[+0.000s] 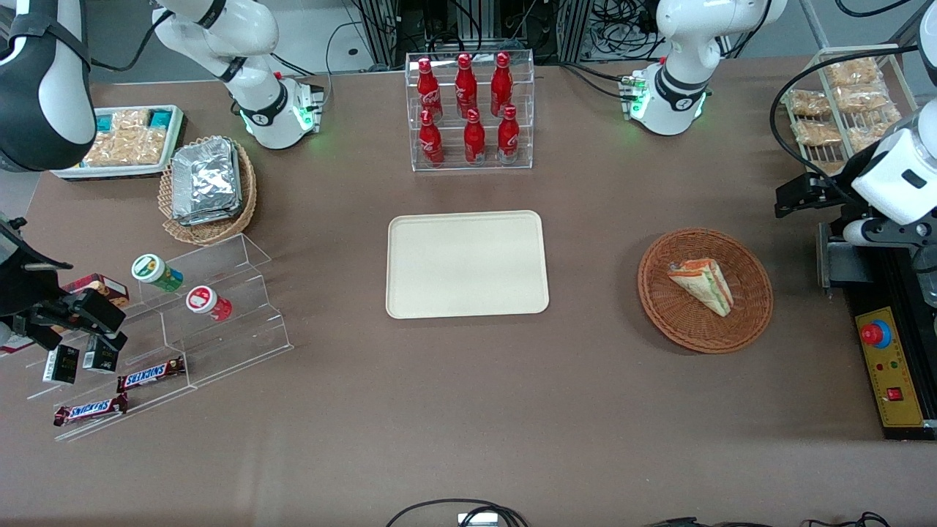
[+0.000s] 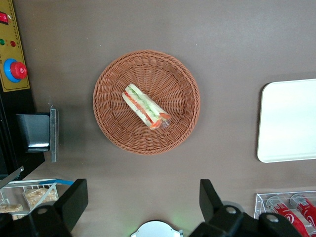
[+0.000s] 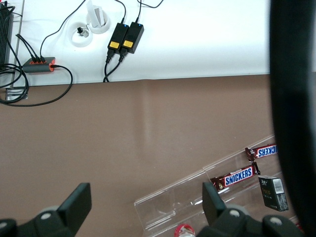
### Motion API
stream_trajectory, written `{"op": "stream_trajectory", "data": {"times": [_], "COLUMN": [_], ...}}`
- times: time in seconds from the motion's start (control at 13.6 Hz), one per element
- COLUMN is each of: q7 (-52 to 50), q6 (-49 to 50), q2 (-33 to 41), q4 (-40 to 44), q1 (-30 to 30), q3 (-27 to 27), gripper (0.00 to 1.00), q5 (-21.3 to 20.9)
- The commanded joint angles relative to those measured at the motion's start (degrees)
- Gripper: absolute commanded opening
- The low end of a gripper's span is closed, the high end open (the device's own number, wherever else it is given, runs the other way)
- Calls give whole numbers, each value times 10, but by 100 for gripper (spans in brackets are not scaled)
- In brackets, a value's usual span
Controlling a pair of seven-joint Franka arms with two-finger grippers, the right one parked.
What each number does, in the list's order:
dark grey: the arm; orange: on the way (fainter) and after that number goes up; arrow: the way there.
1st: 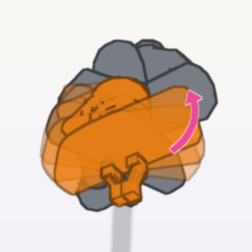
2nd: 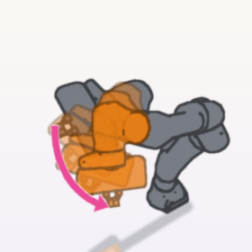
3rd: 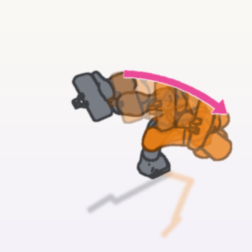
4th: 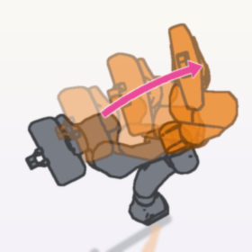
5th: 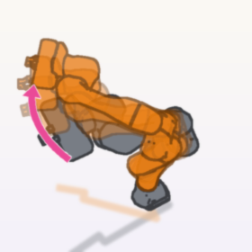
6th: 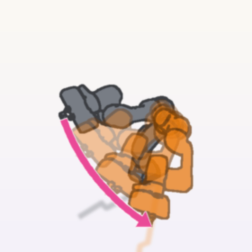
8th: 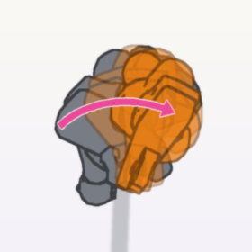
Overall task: Place sandwich from basket to tray
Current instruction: 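Move the left gripper over the wrapped sandwich in the wicker basket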
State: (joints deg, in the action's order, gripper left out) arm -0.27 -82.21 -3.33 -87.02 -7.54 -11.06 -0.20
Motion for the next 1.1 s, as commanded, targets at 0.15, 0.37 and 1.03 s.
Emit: {"op": "stream_trajectory", "data": {"times": [0.15, 0.37, 1.03], "q7": [5, -34, -144], "q6": [5, 1, -229], "q2": [0, -12, 28], "q4": [-3, -13, -268], "q1": [2, 2, 0], "q3": [1, 1, 2], "gripper": [100, 100, 100], "q5": [-3, -18, -35]}}
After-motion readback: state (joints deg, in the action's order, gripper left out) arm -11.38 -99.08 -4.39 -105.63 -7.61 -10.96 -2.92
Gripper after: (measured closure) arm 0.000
